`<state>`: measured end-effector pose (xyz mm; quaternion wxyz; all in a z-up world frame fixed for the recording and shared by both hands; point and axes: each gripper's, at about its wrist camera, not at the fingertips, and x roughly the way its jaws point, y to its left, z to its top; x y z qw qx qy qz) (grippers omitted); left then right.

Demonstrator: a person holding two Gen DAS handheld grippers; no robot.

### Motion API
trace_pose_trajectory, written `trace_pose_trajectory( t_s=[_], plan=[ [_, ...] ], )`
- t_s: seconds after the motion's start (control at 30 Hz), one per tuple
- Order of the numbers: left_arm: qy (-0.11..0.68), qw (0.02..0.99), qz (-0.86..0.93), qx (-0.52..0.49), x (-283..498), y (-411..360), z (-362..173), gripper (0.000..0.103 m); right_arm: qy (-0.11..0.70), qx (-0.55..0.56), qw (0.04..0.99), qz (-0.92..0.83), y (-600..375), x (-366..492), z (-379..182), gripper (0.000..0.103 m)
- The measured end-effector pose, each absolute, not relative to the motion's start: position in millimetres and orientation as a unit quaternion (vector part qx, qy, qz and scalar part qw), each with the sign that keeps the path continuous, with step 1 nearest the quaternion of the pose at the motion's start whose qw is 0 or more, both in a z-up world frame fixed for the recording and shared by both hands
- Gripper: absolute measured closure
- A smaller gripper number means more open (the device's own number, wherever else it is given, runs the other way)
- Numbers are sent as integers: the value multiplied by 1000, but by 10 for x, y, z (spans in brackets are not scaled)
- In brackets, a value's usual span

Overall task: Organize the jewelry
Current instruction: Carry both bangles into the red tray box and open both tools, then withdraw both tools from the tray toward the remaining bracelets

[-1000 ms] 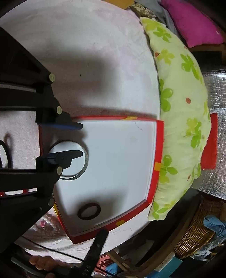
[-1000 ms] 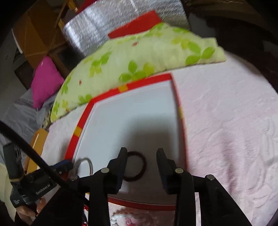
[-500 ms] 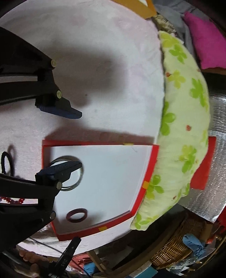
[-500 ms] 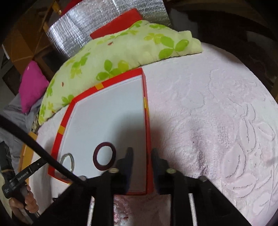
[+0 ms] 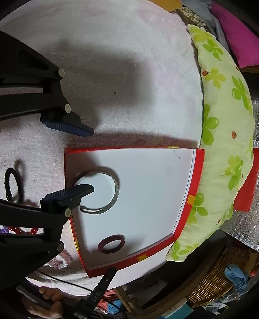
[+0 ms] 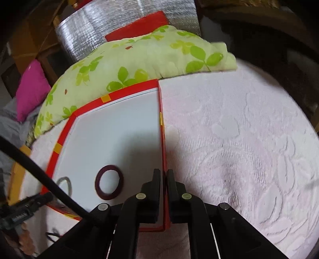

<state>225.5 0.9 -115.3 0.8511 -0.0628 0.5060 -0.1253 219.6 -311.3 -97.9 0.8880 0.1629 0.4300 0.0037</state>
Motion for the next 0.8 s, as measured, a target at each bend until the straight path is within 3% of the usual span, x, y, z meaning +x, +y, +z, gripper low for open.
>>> trace_pose_trajectory(
  t_s=[0.17,0.53,0.8],
  plan=[
    [490,861,-122,-64,2216,115,-1032,52,426,199,883,0,-3308,1948,-924,72],
    [435,888,-144,-40,1611,186,-725,49,433,241,866,65,-3465,1187,-956,72],
    [452,865,-220,8,1262,-175,-852,49,454,229,853,115,-3164,1121,-1055,71]
  ],
)
